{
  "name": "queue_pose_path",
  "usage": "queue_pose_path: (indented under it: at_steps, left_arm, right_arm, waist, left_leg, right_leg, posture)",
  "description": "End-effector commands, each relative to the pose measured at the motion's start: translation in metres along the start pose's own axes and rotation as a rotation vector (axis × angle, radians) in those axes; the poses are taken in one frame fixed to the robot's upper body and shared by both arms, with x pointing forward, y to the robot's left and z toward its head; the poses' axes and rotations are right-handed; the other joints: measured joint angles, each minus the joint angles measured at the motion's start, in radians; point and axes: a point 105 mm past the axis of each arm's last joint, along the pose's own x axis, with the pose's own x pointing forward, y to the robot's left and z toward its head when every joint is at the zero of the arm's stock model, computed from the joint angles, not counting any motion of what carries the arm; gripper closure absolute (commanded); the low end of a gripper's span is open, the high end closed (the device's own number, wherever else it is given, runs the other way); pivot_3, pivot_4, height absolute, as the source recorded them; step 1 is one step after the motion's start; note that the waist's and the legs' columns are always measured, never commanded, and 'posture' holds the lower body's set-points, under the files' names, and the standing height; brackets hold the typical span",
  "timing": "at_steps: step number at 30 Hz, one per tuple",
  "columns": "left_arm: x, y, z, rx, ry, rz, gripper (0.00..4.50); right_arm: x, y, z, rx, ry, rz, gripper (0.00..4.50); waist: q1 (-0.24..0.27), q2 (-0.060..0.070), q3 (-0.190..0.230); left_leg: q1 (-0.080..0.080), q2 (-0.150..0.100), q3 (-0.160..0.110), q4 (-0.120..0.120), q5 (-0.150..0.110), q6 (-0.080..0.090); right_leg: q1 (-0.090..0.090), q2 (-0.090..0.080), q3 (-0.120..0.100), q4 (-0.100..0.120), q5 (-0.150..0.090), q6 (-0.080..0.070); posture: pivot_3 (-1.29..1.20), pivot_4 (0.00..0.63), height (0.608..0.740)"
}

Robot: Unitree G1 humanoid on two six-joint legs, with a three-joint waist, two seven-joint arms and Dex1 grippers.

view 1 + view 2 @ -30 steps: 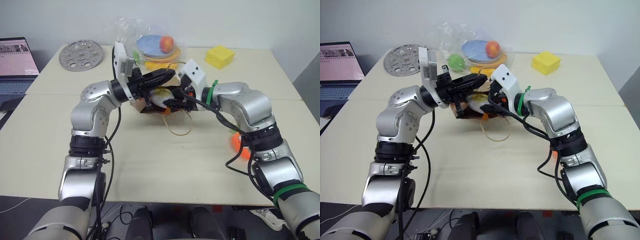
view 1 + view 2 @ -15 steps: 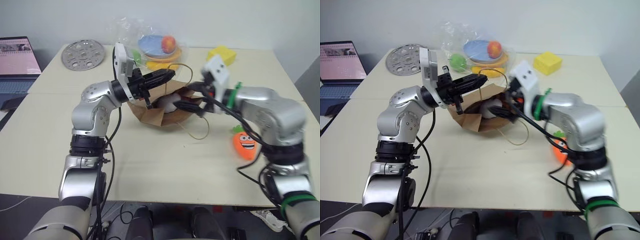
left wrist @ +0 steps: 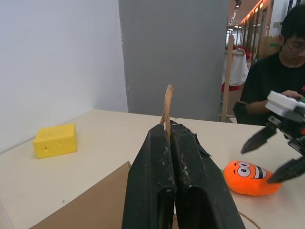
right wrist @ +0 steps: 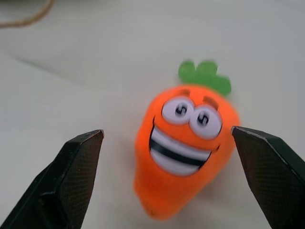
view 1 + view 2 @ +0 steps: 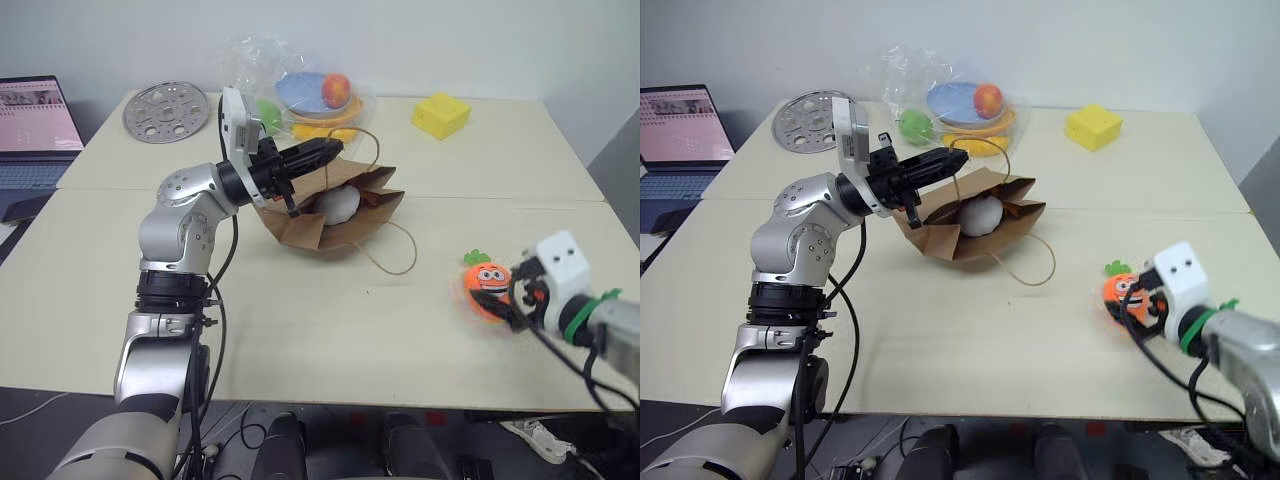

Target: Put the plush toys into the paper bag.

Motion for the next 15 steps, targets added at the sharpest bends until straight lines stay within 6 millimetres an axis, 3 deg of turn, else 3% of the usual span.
queue_pose_path:
  at_steps: [1, 8, 11, 15]
  left_arm:
    - [-0.001, -0.001, 0.012, 0.050, -0.019, -0.012, 4.50]
    - [-0.001, -0.001, 0.010, 0.055, -0.006, -0.009, 4.50]
    - [-0.001, -0.002, 0.012, 0.061, -0.012, -0.010, 4.50]
    - [-0.002, -0.002, 0.011, 0.063, -0.010, -0.007, 4.50]
  right_arm:
    - [-0.009, -0.010, -0.007, -0.025, -0.002, -0.130, 0.01]
    - [-0.002, -0.003, -0.018, 0.012, -0.014, -0.182, 0.01]
    - [-0.001, -0.011, -0.010, 0.016, -0.065, -0.227, 0.59]
    - [0.000, -0.005, -0.008, 0.007, -0.070, -0.187, 2.10]
  waist:
    - [0.001, 0.000, 0.000]
    - [-0.002, 0.000, 0.000]
    - [-0.002, 0.000, 0.000]
    - [-0.001, 0.000, 0.000]
  left_leg:
    - [0.000, 0.000, 0.000, 0.000, 0.000, 0.000]
    - [0.001, 0.000, 0.000, 0.000, 0.000, 0.000]
    - [0.001, 0.000, 0.000, 0.000, 0.000, 0.000]
    - [0.001, 0.000, 0.000, -0.001, 0.000, 0.000]
  right_leg:
    - [0.000, 0.000, 0.000, 0.000, 0.000, 0.000]
    - [0.001, 0.000, 0.000, 0.000, 0.000, 0.000]
    - [0.001, 0.000, 0.000, 0.000, 0.000, 0.000]
    - [0.001, 0.000, 0.000, 0.000, 0.000, 0.000]
  posture:
    - [0.00, 0.150, 0.740]
    - [0.00, 0.150, 0.740]
    - [0.00, 0.150, 0.740]
    - [0.00, 0.150, 0.740]
